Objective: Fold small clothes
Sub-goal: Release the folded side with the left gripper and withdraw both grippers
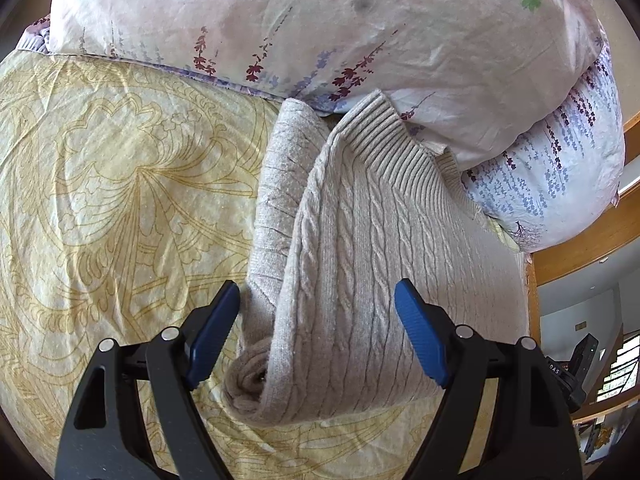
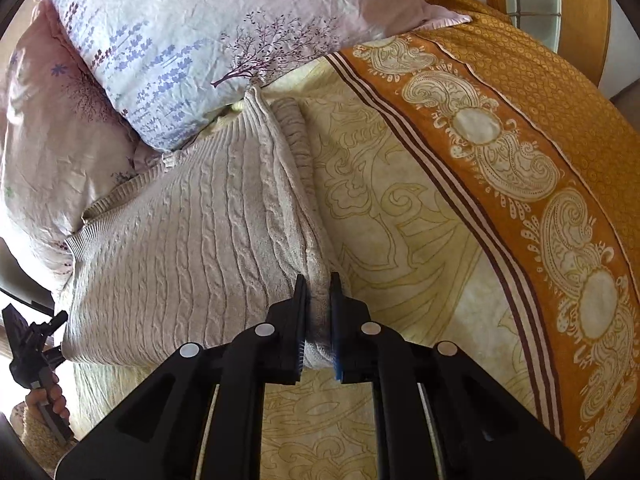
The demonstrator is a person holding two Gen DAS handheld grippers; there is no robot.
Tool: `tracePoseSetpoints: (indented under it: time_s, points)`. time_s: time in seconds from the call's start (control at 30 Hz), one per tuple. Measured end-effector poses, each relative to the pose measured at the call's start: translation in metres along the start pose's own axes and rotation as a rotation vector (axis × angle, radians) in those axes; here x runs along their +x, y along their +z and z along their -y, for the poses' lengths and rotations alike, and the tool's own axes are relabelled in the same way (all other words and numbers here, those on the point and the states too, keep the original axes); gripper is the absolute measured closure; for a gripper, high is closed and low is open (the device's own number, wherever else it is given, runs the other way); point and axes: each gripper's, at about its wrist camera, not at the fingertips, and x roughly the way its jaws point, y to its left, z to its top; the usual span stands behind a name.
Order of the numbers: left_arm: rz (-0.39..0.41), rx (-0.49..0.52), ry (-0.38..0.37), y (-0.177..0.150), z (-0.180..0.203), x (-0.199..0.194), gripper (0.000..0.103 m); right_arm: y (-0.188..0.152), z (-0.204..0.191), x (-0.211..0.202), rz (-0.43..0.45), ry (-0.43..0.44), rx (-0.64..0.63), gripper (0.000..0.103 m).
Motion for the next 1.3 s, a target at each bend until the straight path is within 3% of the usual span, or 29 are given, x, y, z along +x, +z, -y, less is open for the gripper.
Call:
tracePoseSetpoints:
  time_s: [0.07, 0.1, 0.17, 0.37, 0.63, 0.73, 0.87, 0.93, 1.03, 1.1, 1.13, 1.3]
  points:
    - [0.003, -0.004, -0.001, 0.001, 0.0, 0.0, 0.024, 0.006, 0.002, -0.004, 0.029, 0.027, 0.034, 0.081]
    - [0.004, -0.005, 0.0, 0.001, 0.0, 0.0, 0.024, 0.009, 0.001, -0.006, 0.049, 0.035, 0.045, 0.073]
    - [0.007, -0.003, 0.005, 0.0, 0.001, 0.0, 0.024, 0.016, -0.002, -0.007, 0.069, 0.034, 0.043, 0.068]
    - [0.015, 0.001, 0.033, 0.0, 0.002, 0.0, 0.024, 0.021, -0.036, -0.01, 0.129, 0.069, -0.083, 0.068]
    - [0.012, -0.041, 0.022, 0.021, -0.006, 0.008, 0.023, 0.014, -0.1, 0.02, 0.076, 0.088, -0.321, 0.068]
    - [0.006, -0.038, 0.018, 0.025, -0.007, 0.011, 0.023, 0.013, -0.116, 0.026, 0.084, 0.055, -0.402, 0.068]
    - [0.003, -0.034, 0.015, 0.027, -0.007, 0.014, 0.023, 0.02, -0.112, 0.028, 0.092, 0.04, -0.374, 0.068]
    - [0.013, -0.024, 0.057, 0.027, -0.005, 0.013, 0.023, 0.024, -0.107, 0.028, 0.09, 0.042, -0.357, 0.068]
    - [0.042, 0.025, 0.104, 0.021, 0.003, 0.009, 0.032, 0.026, -0.106, 0.029, 0.083, 0.035, -0.361, 0.068]
    - [0.049, 0.073, 0.117, 0.016, 0.009, 0.007, 0.058, 0.026, -0.105, 0.032, 0.066, 0.035, -0.355, 0.068]
    - [0.05, 0.094, 0.137, 0.014, 0.013, 0.007, 0.062, 0.025, -0.105, 0.035, 0.057, 0.036, -0.35, 0.068]
    - [0.091, 0.176, 0.199, 0.003, 0.028, -0.001, 0.064, 0.021, -0.111, 0.04, 0.035, 0.049, -0.368, 0.064]
